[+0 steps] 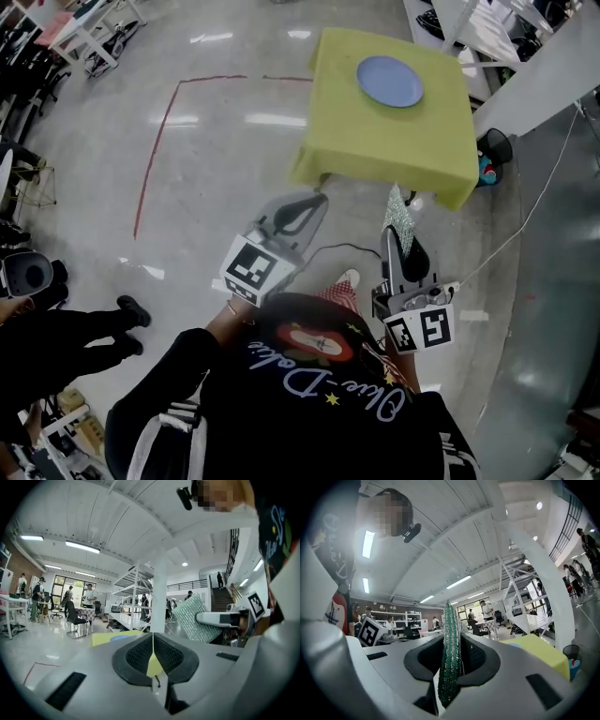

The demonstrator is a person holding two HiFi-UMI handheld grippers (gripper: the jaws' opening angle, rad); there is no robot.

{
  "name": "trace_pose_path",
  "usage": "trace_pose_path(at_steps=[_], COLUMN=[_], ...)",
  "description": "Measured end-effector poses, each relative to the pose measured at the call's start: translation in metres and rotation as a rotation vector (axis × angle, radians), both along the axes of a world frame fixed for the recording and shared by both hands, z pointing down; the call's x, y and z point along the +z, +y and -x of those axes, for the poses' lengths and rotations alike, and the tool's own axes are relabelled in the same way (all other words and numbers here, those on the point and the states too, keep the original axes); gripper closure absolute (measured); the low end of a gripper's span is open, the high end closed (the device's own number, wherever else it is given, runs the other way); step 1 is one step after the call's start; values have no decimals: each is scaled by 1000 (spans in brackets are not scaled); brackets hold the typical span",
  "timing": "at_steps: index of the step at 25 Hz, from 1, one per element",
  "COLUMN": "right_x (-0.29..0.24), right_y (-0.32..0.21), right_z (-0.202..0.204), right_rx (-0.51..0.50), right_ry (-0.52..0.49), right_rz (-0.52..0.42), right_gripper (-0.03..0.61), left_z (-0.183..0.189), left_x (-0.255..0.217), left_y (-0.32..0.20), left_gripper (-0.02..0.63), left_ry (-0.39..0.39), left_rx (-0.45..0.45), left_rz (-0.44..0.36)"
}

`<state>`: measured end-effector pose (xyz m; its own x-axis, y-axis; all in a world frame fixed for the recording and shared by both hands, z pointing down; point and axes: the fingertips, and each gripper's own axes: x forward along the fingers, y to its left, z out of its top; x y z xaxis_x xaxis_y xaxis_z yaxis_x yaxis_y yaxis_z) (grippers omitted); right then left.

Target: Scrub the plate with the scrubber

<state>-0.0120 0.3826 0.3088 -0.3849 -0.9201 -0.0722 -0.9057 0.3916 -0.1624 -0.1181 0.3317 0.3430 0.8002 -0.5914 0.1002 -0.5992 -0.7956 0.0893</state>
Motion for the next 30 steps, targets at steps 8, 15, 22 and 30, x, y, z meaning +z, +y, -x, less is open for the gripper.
trace_pose_path(at_steps=[8,15,22,30], right_x=[-2,5,10,10], right_y=[-21,-32,-45,-58], right_z=[-63,-106,-147,-149], right_rx=[-15,-47,-16,-35], right_ry=[-50,-70,-75,-80], right_rz=[9,15,25,25], right_gripper=[520,520,520,520], left_z=[-46,-93,-118,-118], left_x=[0,-4,0,1], left_y=[-19,-33,-44,-61], left_gripper=[607,607,607,607], left_ry=[-22,-3,-25,1], left_rx=[-47,-72,-83,-112], left_rz=[61,55,71,94])
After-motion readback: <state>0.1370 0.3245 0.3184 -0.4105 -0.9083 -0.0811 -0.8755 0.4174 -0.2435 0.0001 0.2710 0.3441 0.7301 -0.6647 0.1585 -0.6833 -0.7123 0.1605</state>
